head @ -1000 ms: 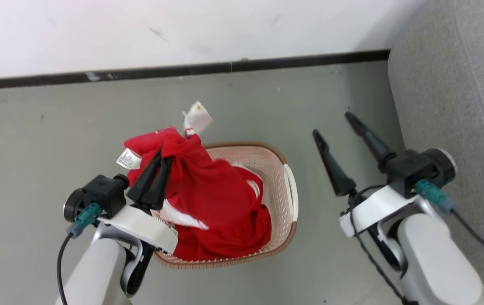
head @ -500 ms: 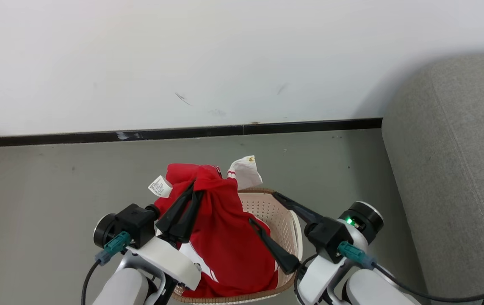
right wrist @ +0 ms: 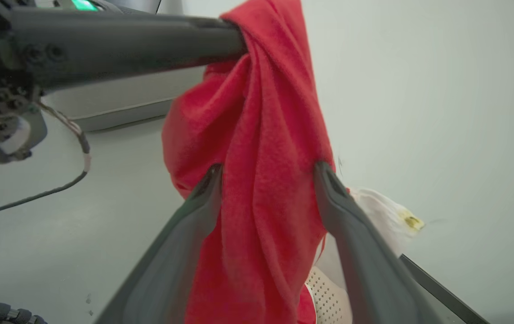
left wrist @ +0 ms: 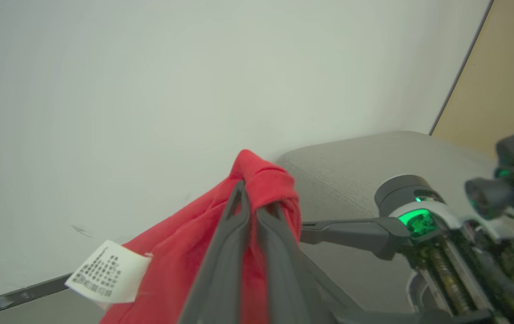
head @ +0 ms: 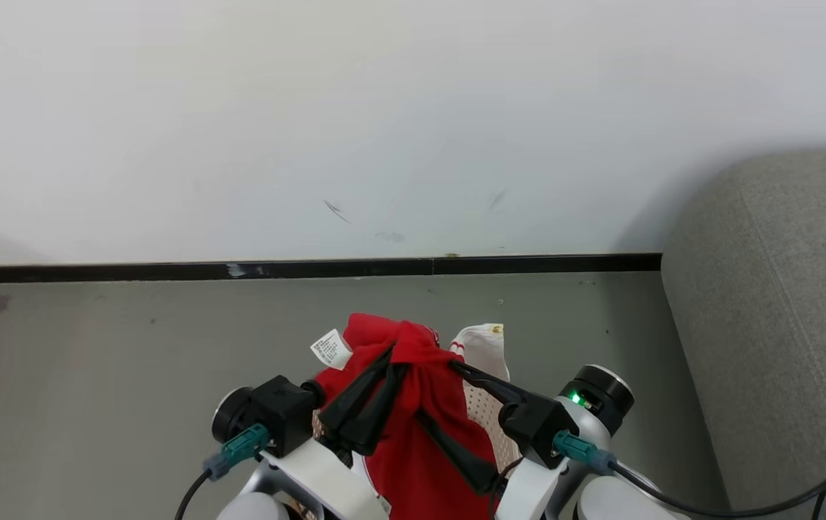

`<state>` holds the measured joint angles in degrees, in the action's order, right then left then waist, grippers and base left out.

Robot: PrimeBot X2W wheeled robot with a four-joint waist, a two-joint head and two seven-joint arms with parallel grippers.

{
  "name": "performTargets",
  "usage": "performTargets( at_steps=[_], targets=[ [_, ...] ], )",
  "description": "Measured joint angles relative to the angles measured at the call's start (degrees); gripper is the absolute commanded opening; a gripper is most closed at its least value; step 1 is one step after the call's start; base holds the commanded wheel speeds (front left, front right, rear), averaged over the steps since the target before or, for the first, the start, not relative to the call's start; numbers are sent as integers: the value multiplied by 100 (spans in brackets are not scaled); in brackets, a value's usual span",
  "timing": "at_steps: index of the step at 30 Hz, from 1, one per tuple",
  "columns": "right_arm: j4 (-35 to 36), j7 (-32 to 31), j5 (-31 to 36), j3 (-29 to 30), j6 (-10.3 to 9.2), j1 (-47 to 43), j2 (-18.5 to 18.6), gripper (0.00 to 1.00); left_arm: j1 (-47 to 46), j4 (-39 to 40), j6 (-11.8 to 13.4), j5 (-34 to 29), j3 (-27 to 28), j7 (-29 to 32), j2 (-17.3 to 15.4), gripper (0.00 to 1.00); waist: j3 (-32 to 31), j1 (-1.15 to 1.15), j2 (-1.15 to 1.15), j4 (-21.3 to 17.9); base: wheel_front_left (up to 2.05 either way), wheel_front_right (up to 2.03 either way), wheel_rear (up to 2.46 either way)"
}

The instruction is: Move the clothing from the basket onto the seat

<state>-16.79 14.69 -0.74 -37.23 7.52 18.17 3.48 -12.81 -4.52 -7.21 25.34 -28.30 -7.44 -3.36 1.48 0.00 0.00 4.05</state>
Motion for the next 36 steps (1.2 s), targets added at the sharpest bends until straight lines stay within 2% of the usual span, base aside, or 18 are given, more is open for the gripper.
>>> performTargets(
  at_steps=[3,4,5,6,7,9,10,11,14,17,19,20,36],
  targets=[
    [-33,0,-31,55,0,-6,-1,100,129,224,0,156,-186,165,0,0,-52,0,0,68,0,0,0],
    [-42,0,-32,76,0,-9,-1,87,160,282,0,186,-232,203,0,0,-61,0,0,84,0,0,0],
    [-53,0,-40,100,0,-12,-2,46,187,339,0,231,-269,244,-1,0,-69,0,0,99,0,0,0],
    [-64,0,-55,119,0,-16,-1,20,207,390,0,277,-296,281,0,0,-74,0,0,113,0,0,0],
    [-80,0,-76,143,0,-25,-2,0,218,436,0,291,-309,305,0,0,-76,0,0,126,0,0,0],
    [-96,0,-149,172,1,-55,-2,0,254,524,0,291,-304,345,-4,0,-70,0,0,143,0,0,0],
    [-90,0,-201,192,2,-71,-3,0,291,589,0,291,-293,391,-13,16,-54,0,0,149,0,0,0],
    [-75,0,-232,198,2,-71,-3,0,299,621,0,291,-281,392,-25,26,-46,0,0,148,0,0,0],
    [-12,0,-323,286,3,-71,-7,0,310,739,1,289,-213,393,-79,31,-21,0,0,128,0,0,0],
    [67,0,-335,426,3,-71,-7,0,355,835,11,289,-180,394,-99,46,0,0,0,90,0,0,0],
    [136,0,-350,542,2,-71,-1,0,396,894,20,289,-170,396,-111,95,13,0,0,59,0,0,0],
    [172,0,-352,597,2,-71,-2,0,406,918,26,289,-164,409,-118,100,19,0,0,42,0,0,0],
    [706,-1,-363,1228,2,-181,22,0,503,1117,58,124,-163,401,-308,100,138,0,0,-327,0,0,0]
  ],
)
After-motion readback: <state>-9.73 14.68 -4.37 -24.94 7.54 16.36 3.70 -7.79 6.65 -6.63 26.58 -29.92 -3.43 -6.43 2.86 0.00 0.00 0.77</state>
